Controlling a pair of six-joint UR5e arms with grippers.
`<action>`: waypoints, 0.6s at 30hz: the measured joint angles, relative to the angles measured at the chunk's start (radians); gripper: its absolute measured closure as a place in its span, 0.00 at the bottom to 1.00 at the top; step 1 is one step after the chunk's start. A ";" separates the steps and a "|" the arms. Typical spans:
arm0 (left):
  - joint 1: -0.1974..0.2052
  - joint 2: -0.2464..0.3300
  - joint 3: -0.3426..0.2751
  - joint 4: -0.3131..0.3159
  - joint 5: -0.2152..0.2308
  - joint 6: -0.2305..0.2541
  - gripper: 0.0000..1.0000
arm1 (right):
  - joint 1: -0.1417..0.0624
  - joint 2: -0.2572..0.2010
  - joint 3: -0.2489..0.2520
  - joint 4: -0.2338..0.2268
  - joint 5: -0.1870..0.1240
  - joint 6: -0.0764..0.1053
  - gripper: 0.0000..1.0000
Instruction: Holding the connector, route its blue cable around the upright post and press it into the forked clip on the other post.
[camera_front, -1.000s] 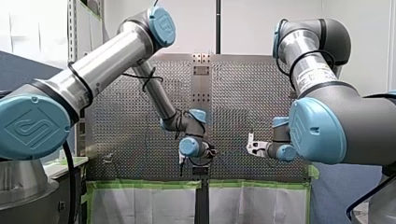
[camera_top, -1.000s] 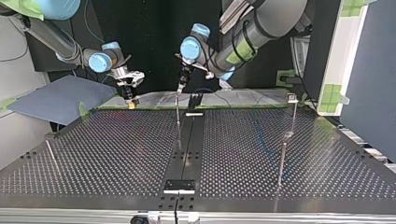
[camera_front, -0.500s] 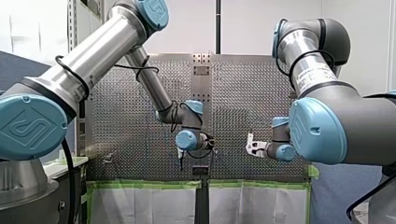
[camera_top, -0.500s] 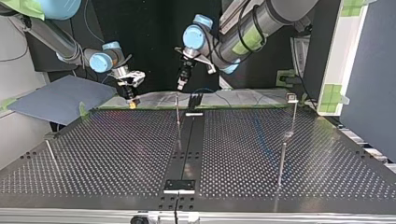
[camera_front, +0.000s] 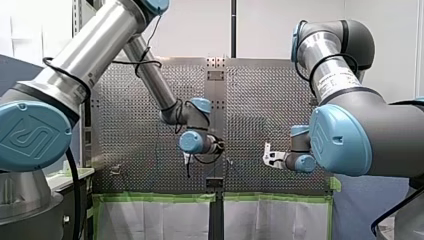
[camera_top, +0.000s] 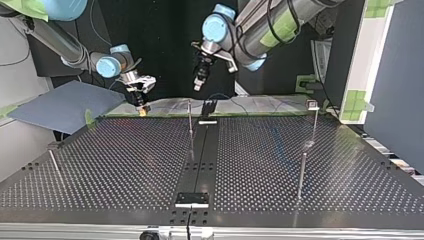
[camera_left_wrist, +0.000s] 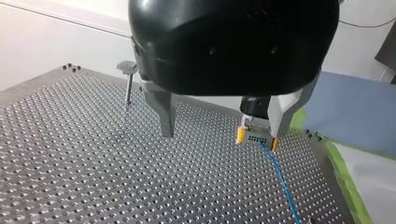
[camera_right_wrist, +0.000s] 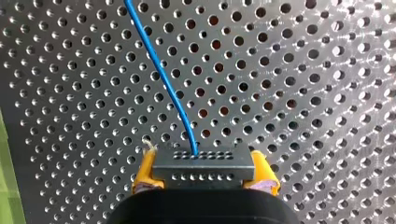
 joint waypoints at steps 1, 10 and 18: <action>0.000 0.007 -0.007 0.000 0.000 0.000 0.00 | 0.000 0.000 0.000 0.000 -0.001 0.000 1.00; 0.006 0.080 -0.080 0.024 -0.009 -0.003 0.00 | 0.001 0.000 0.000 0.003 -0.006 0.001 1.00; 0.014 0.152 -0.152 0.080 -0.074 -0.013 0.00 | 0.001 0.000 0.000 -0.002 -0.006 0.002 1.00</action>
